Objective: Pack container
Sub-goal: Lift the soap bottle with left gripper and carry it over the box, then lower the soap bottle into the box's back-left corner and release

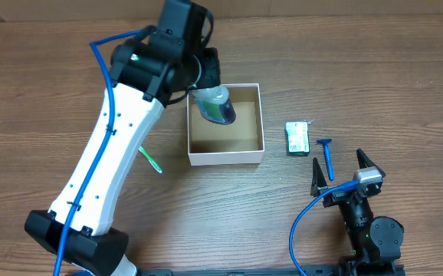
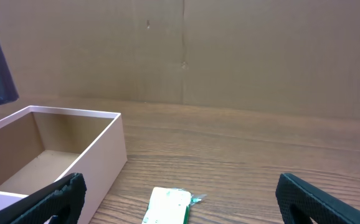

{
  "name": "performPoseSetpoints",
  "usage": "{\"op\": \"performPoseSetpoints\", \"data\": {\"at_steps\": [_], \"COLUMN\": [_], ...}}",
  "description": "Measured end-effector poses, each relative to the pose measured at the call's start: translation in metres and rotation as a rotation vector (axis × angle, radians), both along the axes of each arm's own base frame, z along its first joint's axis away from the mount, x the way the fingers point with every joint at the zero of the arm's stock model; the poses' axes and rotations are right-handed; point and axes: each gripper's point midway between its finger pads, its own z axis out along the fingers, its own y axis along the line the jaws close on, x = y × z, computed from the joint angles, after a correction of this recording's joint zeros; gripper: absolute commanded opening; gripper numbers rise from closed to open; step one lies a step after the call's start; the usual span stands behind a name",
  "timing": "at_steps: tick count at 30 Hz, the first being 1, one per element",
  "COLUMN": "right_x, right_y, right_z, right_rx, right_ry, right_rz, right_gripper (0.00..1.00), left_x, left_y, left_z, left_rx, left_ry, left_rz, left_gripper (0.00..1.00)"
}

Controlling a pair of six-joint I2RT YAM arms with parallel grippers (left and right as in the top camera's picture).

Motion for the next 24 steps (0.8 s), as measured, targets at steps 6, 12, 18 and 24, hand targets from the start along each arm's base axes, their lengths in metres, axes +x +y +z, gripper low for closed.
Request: {"op": "performPoseSetpoints", "data": {"at_steps": [6, 12, 18, 24], "right_x": [0.000, 0.000, 0.000, 0.000], "right_y": [0.000, 0.000, 0.000, 0.000], "right_z": [0.000, 0.000, 0.000, 0.000], "right_rx": [0.000, 0.000, 0.000, 0.000], "right_ry": [0.001, 0.000, 0.000, 0.000], "right_rz": [0.000, 0.000, 0.000, 0.000], "right_gripper": [1.00, 1.00, 1.00, 1.00], "left_x": [0.011, 0.032, 0.046, 0.063], "left_y": [-0.004, -0.003, 0.004, 0.003], "left_z": [-0.007, -0.055, -0.079, -0.088], "left_rx": [0.012, 0.095, 0.167, 0.185], "left_ry": [-0.007, 0.063, 0.069, 0.035], "left_rz": [0.027, 0.066, 0.103, 0.125], "left_gripper": [0.21, 0.21, 0.21, 0.21]}}
